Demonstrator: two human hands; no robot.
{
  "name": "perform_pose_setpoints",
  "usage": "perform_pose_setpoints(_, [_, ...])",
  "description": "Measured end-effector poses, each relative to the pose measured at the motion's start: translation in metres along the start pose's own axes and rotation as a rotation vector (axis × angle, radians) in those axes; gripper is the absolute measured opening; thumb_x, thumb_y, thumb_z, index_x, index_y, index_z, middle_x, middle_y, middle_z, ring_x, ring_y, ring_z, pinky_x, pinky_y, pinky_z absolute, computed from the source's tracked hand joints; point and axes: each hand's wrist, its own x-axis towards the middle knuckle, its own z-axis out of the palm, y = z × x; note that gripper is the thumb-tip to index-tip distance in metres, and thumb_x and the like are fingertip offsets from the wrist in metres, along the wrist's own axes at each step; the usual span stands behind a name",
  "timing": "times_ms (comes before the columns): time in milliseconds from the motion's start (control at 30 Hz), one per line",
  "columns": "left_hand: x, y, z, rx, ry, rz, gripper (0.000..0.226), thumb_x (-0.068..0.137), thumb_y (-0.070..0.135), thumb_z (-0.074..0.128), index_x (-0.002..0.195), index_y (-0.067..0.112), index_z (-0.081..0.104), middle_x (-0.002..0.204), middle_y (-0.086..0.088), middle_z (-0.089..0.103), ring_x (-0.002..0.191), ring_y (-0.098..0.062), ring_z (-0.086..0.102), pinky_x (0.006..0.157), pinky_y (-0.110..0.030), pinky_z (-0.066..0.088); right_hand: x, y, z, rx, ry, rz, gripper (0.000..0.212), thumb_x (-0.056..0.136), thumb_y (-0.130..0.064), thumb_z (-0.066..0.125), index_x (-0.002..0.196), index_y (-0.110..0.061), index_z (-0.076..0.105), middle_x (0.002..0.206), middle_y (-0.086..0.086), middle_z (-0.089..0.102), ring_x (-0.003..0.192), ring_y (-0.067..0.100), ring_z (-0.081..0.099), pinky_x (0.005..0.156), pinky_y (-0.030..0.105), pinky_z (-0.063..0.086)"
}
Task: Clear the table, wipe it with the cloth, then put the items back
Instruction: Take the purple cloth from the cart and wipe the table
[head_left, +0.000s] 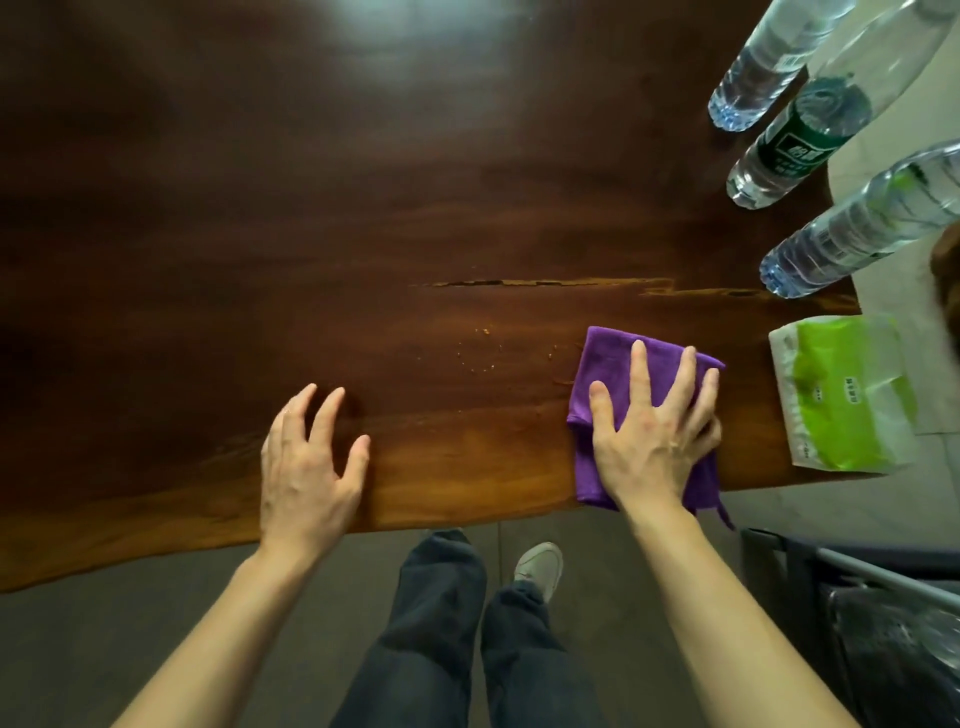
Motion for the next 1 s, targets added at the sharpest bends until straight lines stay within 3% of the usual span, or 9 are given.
perform_pose_setpoints(167, [-0.003, -0.019, 0.005, 0.043, -0.029, 0.061, 0.058, 0.096, 0.034, 0.064, 0.15, 0.018, 0.047, 0.162, -0.012, 0.033, 0.152, -0.03, 0.026, 0.122, -0.051, 0.027, -0.02, -0.049, 0.017, -0.029, -0.024, -0.196, 0.066, 0.098, -0.062, 0.035, 0.156, -0.031, 0.034, 0.167, 0.017, 0.02, 0.152, 0.041, 0.016, 0.11, 0.06, 0.03])
perform_pose_setpoints(300, [-0.003, -0.028, 0.006, -0.032, -0.04, 0.07, 0.054, 0.099, 0.027, 0.061, 0.15, 0.016, 0.048, 0.165, -0.008, 0.03, 0.155, -0.025, 0.022, 0.125, -0.047, 0.024, -0.055, -0.09, 0.036, -0.042, -0.062, -0.479, 0.066, 0.096, -0.064, 0.039, 0.155, -0.034, 0.036, 0.167, 0.015, 0.021, 0.152, 0.04, 0.019, 0.107, 0.051, 0.027])
perform_pose_setpoints(467, [-0.002, -0.038, 0.002, -0.094, -0.052, 0.097, 0.052, 0.099, 0.019, 0.06, 0.15, 0.014, 0.048, 0.166, -0.004, 0.031, 0.155, -0.02, 0.022, 0.125, -0.046, 0.025, -0.091, -0.104, 0.054, -0.072, -0.095, -0.826, 0.063, 0.099, -0.064, 0.039, 0.154, -0.033, 0.038, 0.168, 0.012, 0.023, 0.154, 0.035, 0.02, 0.111, 0.055, 0.027])
perform_pose_setpoints(567, [-0.003, -0.04, -0.001, -0.078, -0.077, 0.097, 0.055, 0.1, 0.023, 0.059, 0.152, 0.016, 0.044, 0.167, -0.001, 0.028, 0.156, -0.018, 0.019, 0.125, -0.042, 0.024, -0.083, -0.095, 0.053, -0.075, -0.066, -0.904, 0.056, 0.101, -0.057, 0.043, 0.151, -0.033, 0.044, 0.166, 0.011, 0.028, 0.153, 0.033, 0.025, 0.111, 0.053, 0.033])
perform_pose_setpoints(767, [-0.004, -0.036, 0.0, -0.069, -0.088, 0.084, 0.057, 0.1, 0.027, 0.059, 0.153, 0.017, 0.043, 0.168, -0.002, 0.025, 0.157, -0.019, 0.016, 0.125, -0.042, 0.02, -0.032, -0.06, 0.038, -0.076, 0.04, -0.597, 0.056, 0.098, -0.051, 0.047, 0.15, -0.03, 0.047, 0.163, 0.016, 0.033, 0.147, 0.036, 0.033, 0.104, 0.047, 0.034])
perform_pose_setpoints(1000, [-0.004, -0.039, 0.002, -0.051, -0.09, 0.091, 0.058, 0.099, 0.029, 0.059, 0.153, 0.018, 0.042, 0.168, -0.003, 0.024, 0.157, -0.02, 0.016, 0.125, -0.043, 0.021, 0.037, -0.022, 0.012, -0.011, 0.154, -0.124, 0.055, 0.101, -0.05, 0.043, 0.15, -0.026, 0.046, 0.163, 0.016, 0.031, 0.147, 0.038, 0.028, 0.108, 0.057, 0.033])
